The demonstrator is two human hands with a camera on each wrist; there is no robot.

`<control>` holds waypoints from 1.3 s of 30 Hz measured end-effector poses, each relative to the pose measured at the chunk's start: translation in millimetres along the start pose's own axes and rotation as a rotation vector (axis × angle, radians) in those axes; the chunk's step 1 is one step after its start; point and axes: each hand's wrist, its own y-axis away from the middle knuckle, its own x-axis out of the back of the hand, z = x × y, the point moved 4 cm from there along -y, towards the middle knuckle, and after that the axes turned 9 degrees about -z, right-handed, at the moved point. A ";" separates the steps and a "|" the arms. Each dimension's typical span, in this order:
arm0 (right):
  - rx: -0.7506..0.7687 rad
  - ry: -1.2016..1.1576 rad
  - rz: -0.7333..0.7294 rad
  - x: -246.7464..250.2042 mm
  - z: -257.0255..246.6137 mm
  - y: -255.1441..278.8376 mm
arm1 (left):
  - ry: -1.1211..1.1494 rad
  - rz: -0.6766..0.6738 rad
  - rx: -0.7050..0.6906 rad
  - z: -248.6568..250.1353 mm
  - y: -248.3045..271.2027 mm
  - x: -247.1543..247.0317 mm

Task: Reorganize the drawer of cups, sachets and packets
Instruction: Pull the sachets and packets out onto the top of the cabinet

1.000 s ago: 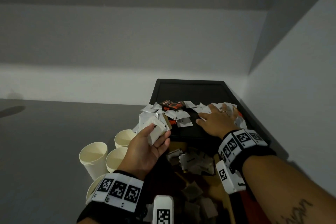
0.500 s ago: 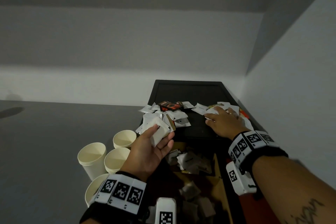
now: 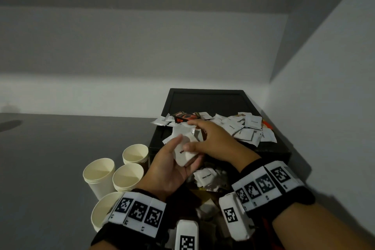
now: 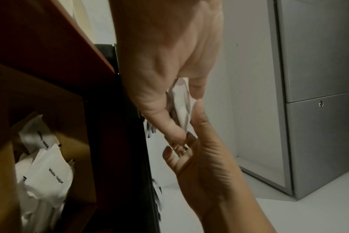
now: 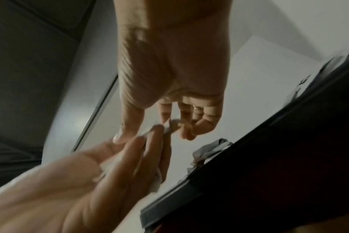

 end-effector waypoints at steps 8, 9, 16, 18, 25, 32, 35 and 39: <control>-0.015 0.030 0.091 -4.1 5.4 8.0 | 0.017 0.030 -0.026 -4.5 -0.7 3.4; -0.012 0.038 0.108 -5.0 5.7 10.5 | 0.006 0.034 -0.030 -4.6 -0.3 1.7; -0.050 -0.157 0.047 -26.7 18.1 20.4 | 0.039 0.007 -0.047 -1.3 -1.2 6.0; -0.085 -0.283 0.013 -31.3 22.9 22.9 | 0.036 0.014 -0.079 1.5 -0.9 7.8; -0.251 -0.197 -0.203 -23.1 42.0 34.2 | 0.094 0.104 -0.202 12.7 5.1 19.5; -0.491 0.148 -0.247 -38.7 69.2 31.6 | 0.102 0.068 -0.148 8.5 8.6 18.0; -0.450 0.075 -0.224 -33.3 59.2 30.9 | 0.077 0.063 -0.116 7.3 10.1 16.4; -0.295 -0.459 -0.027 -17.4 34.1 28.1 | 0.071 0.067 -0.062 0.9 11.4 13.3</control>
